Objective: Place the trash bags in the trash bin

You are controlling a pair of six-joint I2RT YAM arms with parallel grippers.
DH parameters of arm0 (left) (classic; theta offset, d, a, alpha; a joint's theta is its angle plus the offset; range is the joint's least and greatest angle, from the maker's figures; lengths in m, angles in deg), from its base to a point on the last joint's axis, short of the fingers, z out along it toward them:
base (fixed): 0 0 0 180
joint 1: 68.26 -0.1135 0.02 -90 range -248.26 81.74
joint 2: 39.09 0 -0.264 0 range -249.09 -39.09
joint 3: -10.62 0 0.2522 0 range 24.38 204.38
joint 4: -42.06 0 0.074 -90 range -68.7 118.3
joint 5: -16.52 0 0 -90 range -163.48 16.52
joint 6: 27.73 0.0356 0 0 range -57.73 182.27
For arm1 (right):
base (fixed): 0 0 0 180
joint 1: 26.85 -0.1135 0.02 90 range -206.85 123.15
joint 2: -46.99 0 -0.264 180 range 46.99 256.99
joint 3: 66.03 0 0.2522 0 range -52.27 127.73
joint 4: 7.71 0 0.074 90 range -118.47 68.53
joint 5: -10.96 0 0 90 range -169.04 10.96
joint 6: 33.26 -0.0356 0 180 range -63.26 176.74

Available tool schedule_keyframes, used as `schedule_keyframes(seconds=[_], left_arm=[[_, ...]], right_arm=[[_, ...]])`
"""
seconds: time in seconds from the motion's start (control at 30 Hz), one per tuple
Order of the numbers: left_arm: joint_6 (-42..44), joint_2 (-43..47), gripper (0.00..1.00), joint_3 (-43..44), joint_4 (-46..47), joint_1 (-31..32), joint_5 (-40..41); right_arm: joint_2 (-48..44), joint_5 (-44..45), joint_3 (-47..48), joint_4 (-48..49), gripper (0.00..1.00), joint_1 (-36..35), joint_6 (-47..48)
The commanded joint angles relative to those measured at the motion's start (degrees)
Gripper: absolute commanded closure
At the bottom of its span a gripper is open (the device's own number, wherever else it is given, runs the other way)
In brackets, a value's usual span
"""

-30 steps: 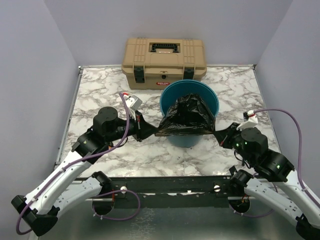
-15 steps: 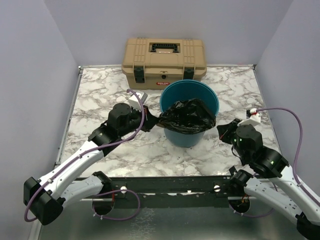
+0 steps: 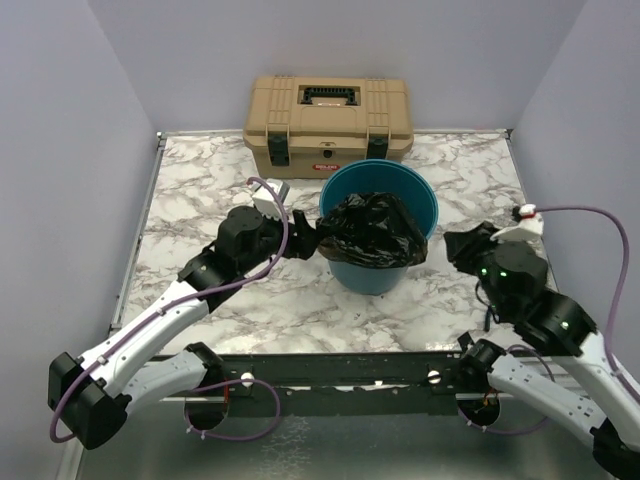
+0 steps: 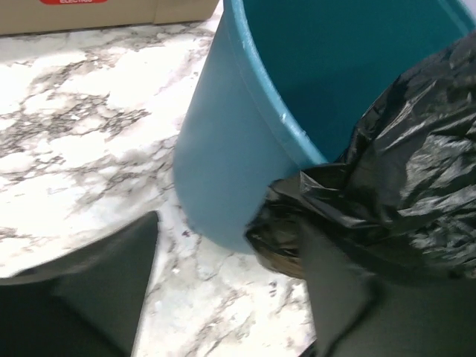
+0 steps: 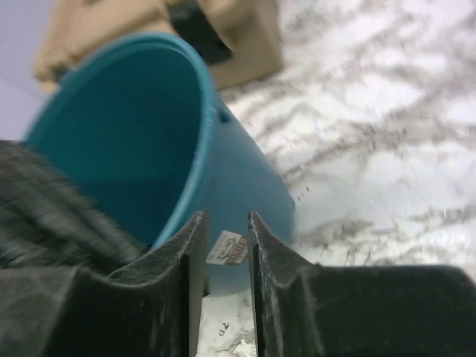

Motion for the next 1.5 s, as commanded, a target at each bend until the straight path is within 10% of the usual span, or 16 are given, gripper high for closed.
schedule_keyframes(seconds=[0.0,0.4,0.77,1.13,1.27,1.47], left_arm=[[0.59,2.91,0.13,2.15,-5.17,0.00,1.49],[13.73,-0.79,0.01,14.31,-19.29,-1.16,-8.84],[14.72,-4.61,0.03,15.51,-18.99,-1.95,-14.89],[14.67,-6.69,0.56,14.45,-16.68,-1.94,-16.79],[13.81,-7.24,0.61,13.68,-16.12,-1.95,-17.51],[12.98,-7.10,0.65,12.95,-14.30,-1.94,-16.62]], right_arm=[[-4.72,-9.61,7.08,1.08,0.60,0.08,11.05],[14.25,-27.46,18.99,1.20,0.27,0.24,20.50],[19.47,-49.36,18.62,5.05,0.30,17.22,23.15],[26.01,-73.36,16.28,10.66,0.47,28.63,23.44],[26.54,-79.07,15.14,12.93,0.62,30.93,23.21],[26.67,-86.05,13.95,14.59,0.51,30.99,23.10]])
